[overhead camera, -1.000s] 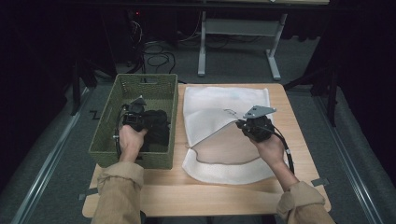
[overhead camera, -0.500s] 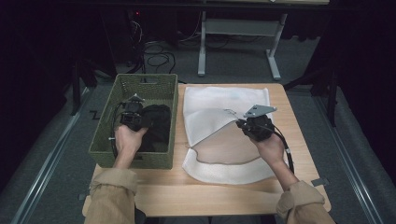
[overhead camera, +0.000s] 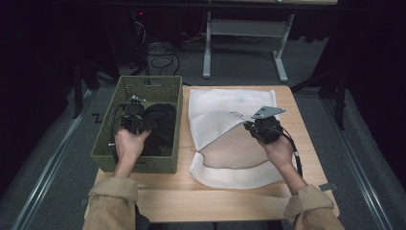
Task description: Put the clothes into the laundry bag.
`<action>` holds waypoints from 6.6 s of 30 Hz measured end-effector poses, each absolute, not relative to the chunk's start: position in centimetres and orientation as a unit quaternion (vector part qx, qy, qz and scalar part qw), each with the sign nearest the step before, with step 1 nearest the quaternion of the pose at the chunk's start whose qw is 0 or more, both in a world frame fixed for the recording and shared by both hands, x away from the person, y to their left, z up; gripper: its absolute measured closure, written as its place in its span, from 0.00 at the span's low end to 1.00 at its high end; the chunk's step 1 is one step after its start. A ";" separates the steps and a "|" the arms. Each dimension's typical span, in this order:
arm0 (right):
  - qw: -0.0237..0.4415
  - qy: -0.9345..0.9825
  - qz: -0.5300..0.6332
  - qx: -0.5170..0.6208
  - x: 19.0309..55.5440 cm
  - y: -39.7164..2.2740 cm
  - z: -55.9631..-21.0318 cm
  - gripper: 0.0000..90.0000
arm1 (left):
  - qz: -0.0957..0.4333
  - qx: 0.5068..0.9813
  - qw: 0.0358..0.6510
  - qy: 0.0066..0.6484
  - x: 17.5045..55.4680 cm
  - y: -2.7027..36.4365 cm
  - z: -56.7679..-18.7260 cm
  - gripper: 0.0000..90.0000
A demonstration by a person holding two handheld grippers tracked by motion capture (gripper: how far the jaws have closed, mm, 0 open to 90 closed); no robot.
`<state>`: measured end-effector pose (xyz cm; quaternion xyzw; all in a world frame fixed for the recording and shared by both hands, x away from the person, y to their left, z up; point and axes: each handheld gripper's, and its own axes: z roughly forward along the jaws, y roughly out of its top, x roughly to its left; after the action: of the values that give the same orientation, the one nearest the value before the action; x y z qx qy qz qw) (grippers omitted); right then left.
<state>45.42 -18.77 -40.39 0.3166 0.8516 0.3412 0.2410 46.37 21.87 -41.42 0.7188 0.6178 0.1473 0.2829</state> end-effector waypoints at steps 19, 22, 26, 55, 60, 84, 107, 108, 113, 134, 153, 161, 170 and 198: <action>0.236 0.848 0.337 0.334 46.4 -18.8 -40.6 0.97 | 0.156 0.704 0.327 0.611 44.9 22.2 -39.9 0.47; 0.237 0.848 0.337 0.335 46.4 -18.8 -40.6 0.97 | 0.164 0.707 0.336 0.601 44.5 21.8 -39.5 0.47; 0.238 0.847 0.337 0.335 46.5 -18.8 -40.6 0.97 | 0.169 0.709 0.354 0.585 43.8 21.3 -38.7 0.47; 0.237 0.847 0.335 0.337 46.6 -18.9 -40.7 0.97 | 0.173 0.747 0.423 0.483 39.2 18.4 -35.6 0.47; 0.236 0.848 0.335 0.337 46.6 -18.9 -40.7 0.97 | 0.158 0.759 0.431 0.462 38.9 17.7 -35.5 0.47; 0.236 0.849 0.336 0.334 46.8 -19.0 -40.8 0.97 | 0.123 0.786 0.450 0.405 37.7 14.3 -34.8 0.46; 0.230 0.849 0.336 0.336 47.0 -19.0 -40.8 0.97 | 0.085 0.811 0.467 0.341 36.6 9.4 -35.0 0.46; 0.228 0.850 0.335 0.336 46.9 -19.0 -40.8 0.97 | 0.084 0.813 0.467 0.339 36.6 9.2 -35.0 0.46; 0.229 0.851 0.335 0.334 47.0 -18.9 -40.8 0.97 | 0.084 0.818 0.461 0.334 36.6 8.4 -35.3 0.46; 0.224 0.852 0.345 0.325 47.0 -18.9 -40.8 0.97 | 0.085 0.829 0.459 0.307 36.1 5.5 -35.7 0.46; 0.219 0.852 0.345 0.328 46.8 -18.9 -40.7 0.97 | 0.079 0.836 0.459 0.291 36.5 2.7 -36.9 0.45; 0.220 0.854 0.344 0.322 46.9 -18.9 -40.6 0.98 | 0.078 0.836 0.462 0.286 36.4 1.6 -37.5 0.45; 0.217 0.854 0.346 0.323 46.8 -18.8 -40.4 0.97 | 0.084 0.836 0.459 0.288 36.6 1.2 -37.8 0.45; 0.216 0.855 0.347 0.319 46.6 -18.7 -40.4 0.98 | 0.085 0.840 0.436 0.310 37.7 0.4 -40.6 0.45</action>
<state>46.60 -18.73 -40.35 0.3189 0.8552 0.3471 0.2157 37.73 0.42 -40.62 0.8404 0.3099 0.0848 0.4364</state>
